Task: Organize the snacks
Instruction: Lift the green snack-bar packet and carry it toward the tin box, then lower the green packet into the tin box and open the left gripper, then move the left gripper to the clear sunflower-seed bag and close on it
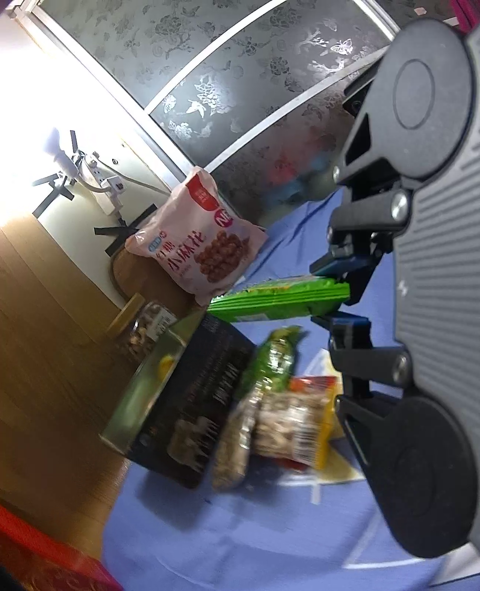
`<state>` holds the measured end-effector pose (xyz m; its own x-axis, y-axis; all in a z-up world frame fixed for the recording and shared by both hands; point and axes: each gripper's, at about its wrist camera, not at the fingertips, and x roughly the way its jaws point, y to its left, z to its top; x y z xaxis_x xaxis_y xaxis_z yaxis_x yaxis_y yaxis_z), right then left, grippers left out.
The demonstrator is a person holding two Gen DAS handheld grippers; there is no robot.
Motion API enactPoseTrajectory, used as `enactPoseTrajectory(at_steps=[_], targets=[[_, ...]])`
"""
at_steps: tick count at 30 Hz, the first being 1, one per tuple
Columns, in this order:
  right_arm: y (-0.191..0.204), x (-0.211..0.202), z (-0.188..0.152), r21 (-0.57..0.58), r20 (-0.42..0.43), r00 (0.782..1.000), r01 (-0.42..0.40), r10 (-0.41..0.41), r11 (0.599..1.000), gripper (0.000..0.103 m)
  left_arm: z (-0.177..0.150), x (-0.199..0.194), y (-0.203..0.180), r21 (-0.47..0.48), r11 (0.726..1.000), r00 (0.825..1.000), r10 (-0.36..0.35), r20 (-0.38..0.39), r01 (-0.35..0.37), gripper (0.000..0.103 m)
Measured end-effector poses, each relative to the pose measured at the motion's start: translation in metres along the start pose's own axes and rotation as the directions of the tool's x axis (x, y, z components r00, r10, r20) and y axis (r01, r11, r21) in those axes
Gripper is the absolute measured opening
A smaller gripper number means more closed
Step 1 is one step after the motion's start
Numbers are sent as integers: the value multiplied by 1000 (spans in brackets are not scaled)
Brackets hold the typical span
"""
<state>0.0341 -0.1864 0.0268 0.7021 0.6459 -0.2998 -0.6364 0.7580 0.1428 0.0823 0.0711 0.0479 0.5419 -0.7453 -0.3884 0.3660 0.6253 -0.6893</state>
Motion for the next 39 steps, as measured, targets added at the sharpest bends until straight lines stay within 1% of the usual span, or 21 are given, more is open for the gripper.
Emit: enactPoseTrajectory(at_steps=[7,11,15,19,21,23,25,27,30,32,35,37,39], targets=[[-23,16,20,-26,51,998,49,-48,998,10,39,24,1,24,999,1000,-21,-5,22,21],[-41,31,34,-50,79,994,80,-76,996,10,70,42,0,64,998,1000,-12,-4,12,23],[-59,51,49,-78,99,988,126,-118,989,9,100,64,6,79,997,1000,6,6,-7,25],[-79,73,61,-95,111,981,170,-159,981,8,126,84,12,109,992,998,56,34,-60,29],[-87,85,67,-103,116,976,195,-182,975,8,139,95,19,113,988,993,101,54,-106,39],[-96,98,70,-108,118,970,224,-211,969,8,148,106,25,118,978,984,165,71,-172,45],[-105,108,69,-72,96,970,229,-222,971,9,151,115,31,126,964,971,225,82,-235,47],[-109,109,64,-36,88,973,217,-213,976,10,149,120,33,147,943,953,288,96,-299,47],[-107,103,60,-59,93,972,222,-216,973,10,141,118,31,174,926,940,319,118,-336,51],[-107,97,62,-44,100,972,217,-212,975,10,137,113,29,173,925,939,322,120,-339,51],[-107,83,66,2,98,979,182,-181,983,10,129,96,22,174,928,942,310,124,-329,51],[-104,70,64,41,90,985,143,-146,989,11,119,80,18,183,928,943,303,135,-324,51],[-101,64,58,81,50,994,88,-93,993,12,108,64,18,169,933,945,299,134,-319,51]])
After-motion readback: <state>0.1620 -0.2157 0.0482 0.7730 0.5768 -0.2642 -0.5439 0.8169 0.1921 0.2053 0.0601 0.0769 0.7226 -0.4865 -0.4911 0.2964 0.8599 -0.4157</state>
